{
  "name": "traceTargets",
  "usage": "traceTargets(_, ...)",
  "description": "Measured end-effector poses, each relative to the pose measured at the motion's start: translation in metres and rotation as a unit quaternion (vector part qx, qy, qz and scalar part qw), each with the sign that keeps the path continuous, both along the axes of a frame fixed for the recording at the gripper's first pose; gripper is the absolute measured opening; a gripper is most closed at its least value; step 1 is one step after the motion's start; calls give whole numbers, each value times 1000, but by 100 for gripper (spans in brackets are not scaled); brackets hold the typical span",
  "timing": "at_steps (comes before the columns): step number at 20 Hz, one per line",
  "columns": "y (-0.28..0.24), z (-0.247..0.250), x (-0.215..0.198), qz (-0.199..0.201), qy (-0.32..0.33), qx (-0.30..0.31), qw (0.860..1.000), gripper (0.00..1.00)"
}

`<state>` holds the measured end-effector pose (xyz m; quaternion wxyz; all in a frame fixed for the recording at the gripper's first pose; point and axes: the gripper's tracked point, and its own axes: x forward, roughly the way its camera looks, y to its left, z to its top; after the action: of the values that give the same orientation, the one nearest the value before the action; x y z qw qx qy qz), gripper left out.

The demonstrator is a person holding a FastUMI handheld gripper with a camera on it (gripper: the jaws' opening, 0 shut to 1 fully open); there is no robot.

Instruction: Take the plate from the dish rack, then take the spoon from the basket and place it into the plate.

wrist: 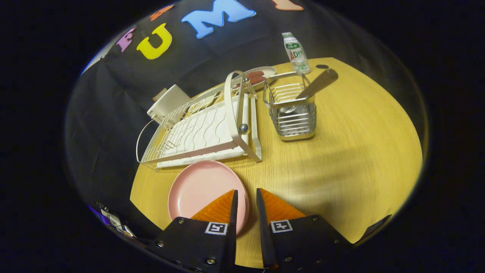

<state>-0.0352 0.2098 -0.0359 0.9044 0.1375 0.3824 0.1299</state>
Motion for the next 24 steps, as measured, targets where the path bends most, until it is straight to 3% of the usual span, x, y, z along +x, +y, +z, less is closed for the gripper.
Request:
traceTargets(2,-19,22,4,-9,-60,-39,997,27)
traceTargets(5,-36,60,8,-19,-160,-50,986,27)
traceTargets(12,-91,99,15,-64,-282,-90,953,27)
traceTargets(24,-107,90,64,-48,-364,-86,926,27)
